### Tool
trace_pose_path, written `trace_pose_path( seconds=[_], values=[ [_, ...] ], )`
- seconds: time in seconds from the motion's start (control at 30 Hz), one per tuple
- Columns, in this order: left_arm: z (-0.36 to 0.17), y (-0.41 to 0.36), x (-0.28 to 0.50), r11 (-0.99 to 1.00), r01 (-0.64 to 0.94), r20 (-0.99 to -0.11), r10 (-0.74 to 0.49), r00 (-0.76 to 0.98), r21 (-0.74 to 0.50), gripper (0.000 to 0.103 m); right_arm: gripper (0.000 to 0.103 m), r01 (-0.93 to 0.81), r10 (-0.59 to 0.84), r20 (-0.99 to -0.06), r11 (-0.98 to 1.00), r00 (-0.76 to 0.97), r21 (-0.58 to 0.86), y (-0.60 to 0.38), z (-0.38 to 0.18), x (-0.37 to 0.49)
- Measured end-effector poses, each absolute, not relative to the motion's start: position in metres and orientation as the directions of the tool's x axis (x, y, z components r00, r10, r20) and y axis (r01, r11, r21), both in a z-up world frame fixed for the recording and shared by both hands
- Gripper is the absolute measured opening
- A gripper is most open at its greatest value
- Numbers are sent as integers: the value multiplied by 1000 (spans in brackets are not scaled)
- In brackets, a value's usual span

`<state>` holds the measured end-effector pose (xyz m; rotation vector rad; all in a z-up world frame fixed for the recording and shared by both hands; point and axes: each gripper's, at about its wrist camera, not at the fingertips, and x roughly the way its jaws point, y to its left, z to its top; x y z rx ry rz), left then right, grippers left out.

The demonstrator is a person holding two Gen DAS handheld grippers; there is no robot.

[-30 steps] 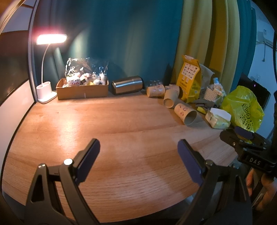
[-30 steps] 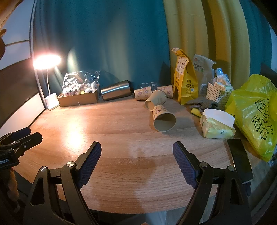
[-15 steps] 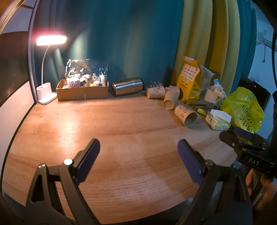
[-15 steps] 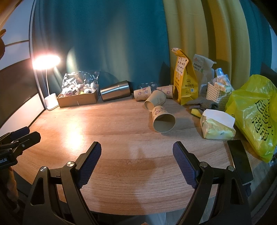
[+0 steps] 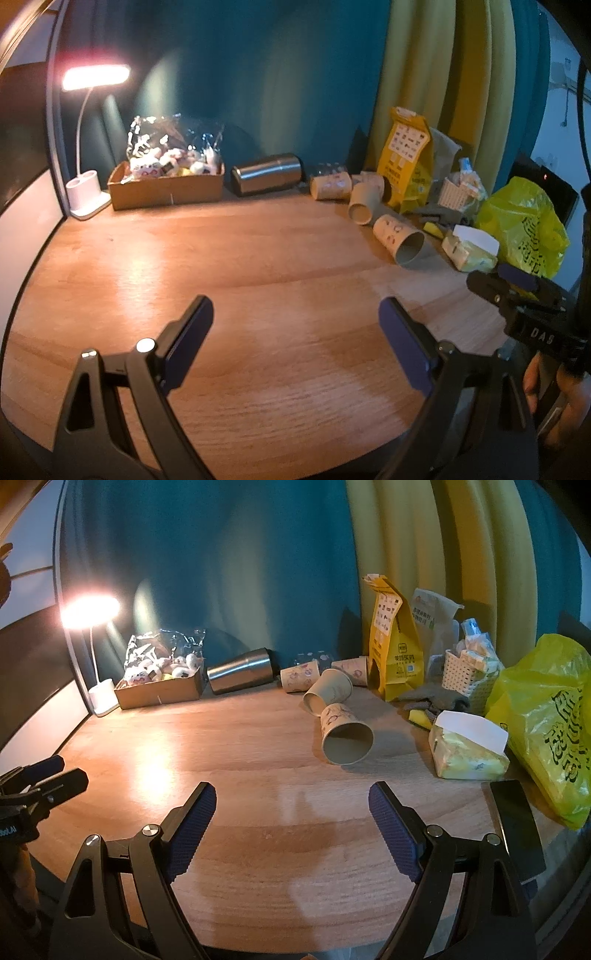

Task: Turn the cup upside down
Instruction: 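Reach the left gripper toward the upright beige paper cup and close on it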

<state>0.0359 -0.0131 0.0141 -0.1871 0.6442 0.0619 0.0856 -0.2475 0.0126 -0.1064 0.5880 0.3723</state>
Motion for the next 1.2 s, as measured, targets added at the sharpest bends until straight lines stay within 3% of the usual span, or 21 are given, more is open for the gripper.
trace_pose_path(
  seconds=[0.23,0.63,1.2],
  values=[
    [0,-14,89,986,-83,-651,-30,758,-141,92,87,-346,285,-582,938,761,8,-253,3,123],
    [-25,-40,254,992,90,-750,-127,649,-89,92,87,-191,171,-613,981,772,33,-297,-24,211],
    [-53,-100,411,965,226,-782,-245,573,-136,91,87,-94,132,-618,991,775,94,-330,-46,254]
  ],
)
